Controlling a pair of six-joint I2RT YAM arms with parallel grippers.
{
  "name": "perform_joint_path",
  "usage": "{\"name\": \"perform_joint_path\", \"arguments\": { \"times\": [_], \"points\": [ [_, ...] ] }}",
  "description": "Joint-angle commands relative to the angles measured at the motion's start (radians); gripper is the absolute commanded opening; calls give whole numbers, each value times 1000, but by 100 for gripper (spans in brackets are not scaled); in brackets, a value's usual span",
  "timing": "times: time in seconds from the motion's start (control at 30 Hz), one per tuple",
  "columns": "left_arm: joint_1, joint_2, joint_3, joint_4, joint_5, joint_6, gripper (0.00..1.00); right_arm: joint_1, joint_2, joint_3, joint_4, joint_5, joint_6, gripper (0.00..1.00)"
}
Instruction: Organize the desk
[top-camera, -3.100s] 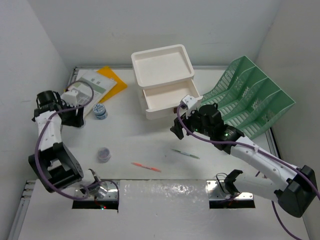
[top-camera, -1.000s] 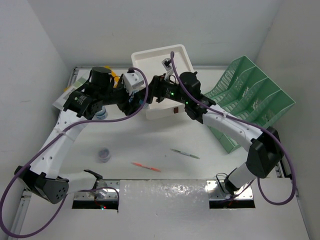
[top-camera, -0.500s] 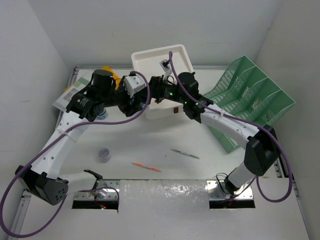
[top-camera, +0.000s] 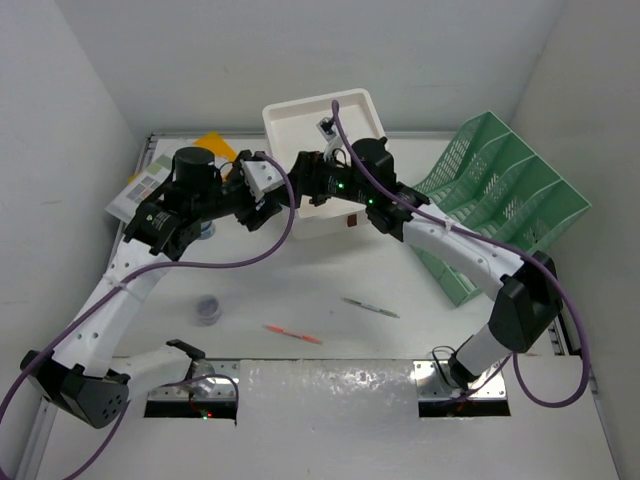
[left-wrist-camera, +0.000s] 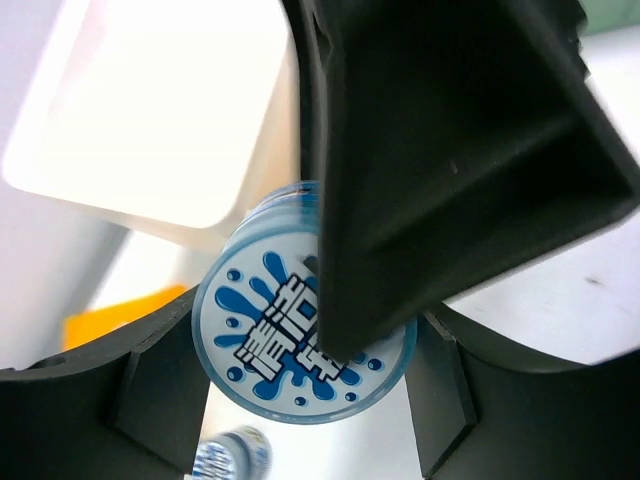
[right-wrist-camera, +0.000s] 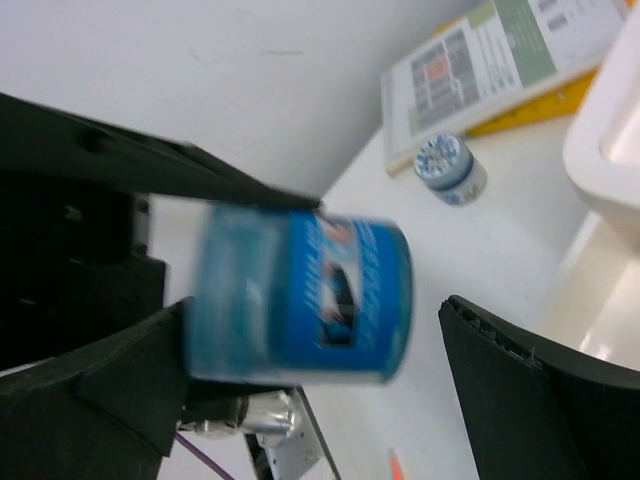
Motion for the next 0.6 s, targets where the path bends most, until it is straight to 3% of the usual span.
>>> {"name": "perform_joint_path", "arguments": {
  "times": [0.0, 0.13, 0.37, 0.57],
  "points": [
    [-6, -40, 10, 184, -10, 46, 0, 1, -19, 48, -112, 40, -51, 99],
    [-6, -41, -7, 193, -22, 56, 0, -1, -23, 55, -129, 65, -62, 99],
    [-6, -44, -26, 233, -18, 57, 0, 1, 21, 34, 9, -36, 39, 96],
    [-9, -37, -36, 249, 28, 51, 0, 2, 46, 25, 126, -81, 112, 68]
  ]
}}
